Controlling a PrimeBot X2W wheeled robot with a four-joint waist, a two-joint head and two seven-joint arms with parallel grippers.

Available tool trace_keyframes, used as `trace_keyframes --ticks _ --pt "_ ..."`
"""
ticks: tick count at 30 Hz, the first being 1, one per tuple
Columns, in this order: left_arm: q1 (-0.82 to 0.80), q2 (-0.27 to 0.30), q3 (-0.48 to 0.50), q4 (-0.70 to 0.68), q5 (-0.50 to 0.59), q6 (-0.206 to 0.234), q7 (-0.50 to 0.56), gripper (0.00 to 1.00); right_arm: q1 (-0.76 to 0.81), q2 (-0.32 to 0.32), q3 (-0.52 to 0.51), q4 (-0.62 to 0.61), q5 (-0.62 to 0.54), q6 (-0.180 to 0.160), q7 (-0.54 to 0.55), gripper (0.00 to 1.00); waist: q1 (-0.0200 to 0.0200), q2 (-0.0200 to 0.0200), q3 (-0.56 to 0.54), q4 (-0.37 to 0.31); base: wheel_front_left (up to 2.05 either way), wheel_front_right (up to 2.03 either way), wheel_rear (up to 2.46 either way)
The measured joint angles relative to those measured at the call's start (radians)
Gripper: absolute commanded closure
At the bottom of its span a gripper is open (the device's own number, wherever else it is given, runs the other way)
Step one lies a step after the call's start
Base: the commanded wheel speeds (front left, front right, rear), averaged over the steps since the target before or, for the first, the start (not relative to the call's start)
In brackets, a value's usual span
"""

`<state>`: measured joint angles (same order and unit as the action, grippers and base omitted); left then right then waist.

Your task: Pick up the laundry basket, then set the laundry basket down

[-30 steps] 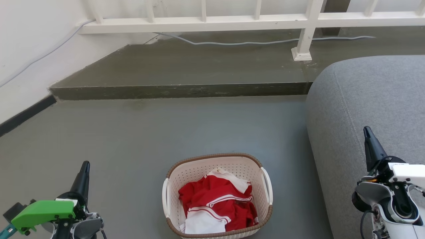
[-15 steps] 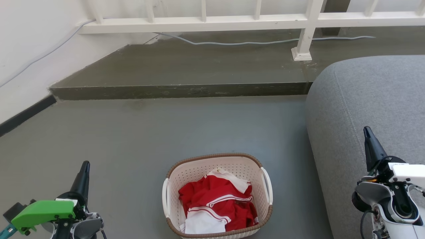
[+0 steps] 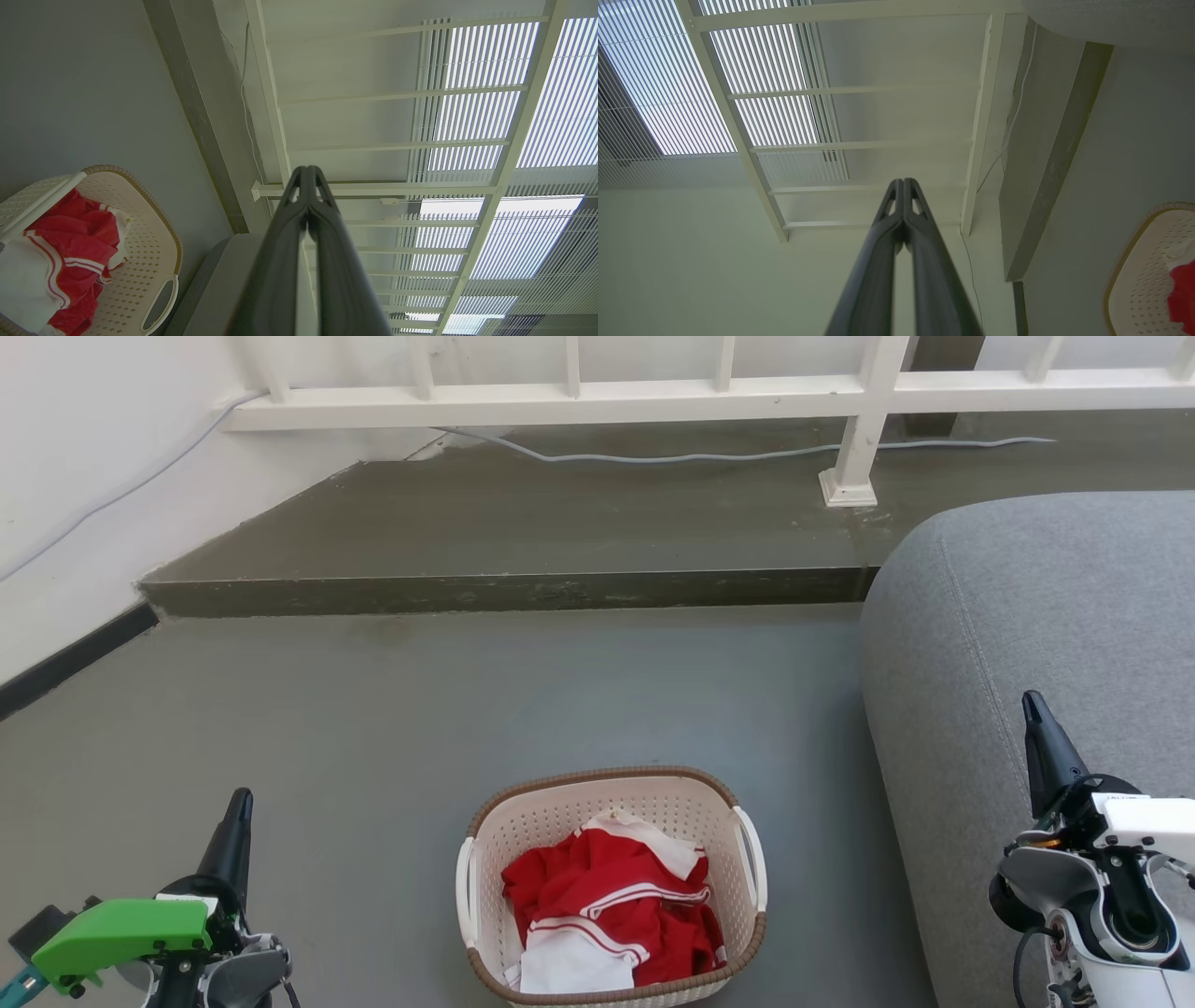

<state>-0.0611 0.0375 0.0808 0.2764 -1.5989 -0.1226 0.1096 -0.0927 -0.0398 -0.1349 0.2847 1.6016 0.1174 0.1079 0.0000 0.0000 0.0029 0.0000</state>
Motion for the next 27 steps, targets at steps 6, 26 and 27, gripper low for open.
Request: trace_keyframes --ticks 6,26,27 --pt "0.000 0.000 0.000 0.000 0.000 0.000 0.000 1.00 0.000 0.000 0.000 -0.001 0.000 0.000 0.000 1.00 0.0000 0.0000 0.000 0.000 0.00 0.00 0.00" --pt "0.000 0.000 0.000 0.000 0.000 0.000 0.000 1.00 0.000 0.000 0.000 -0.002 0.000 0.000 0.000 1.00 0.0000 0.0000 0.000 0.000 0.00 0.00 0.00" --pt "0.000 0.000 0.000 0.000 0.000 0.000 0.000 1.00 0.000 0.000 0.000 -0.002 0.000 0.000 0.000 1.00 0.0000 0.0000 0.000 0.000 0.00 0.00 0.00"
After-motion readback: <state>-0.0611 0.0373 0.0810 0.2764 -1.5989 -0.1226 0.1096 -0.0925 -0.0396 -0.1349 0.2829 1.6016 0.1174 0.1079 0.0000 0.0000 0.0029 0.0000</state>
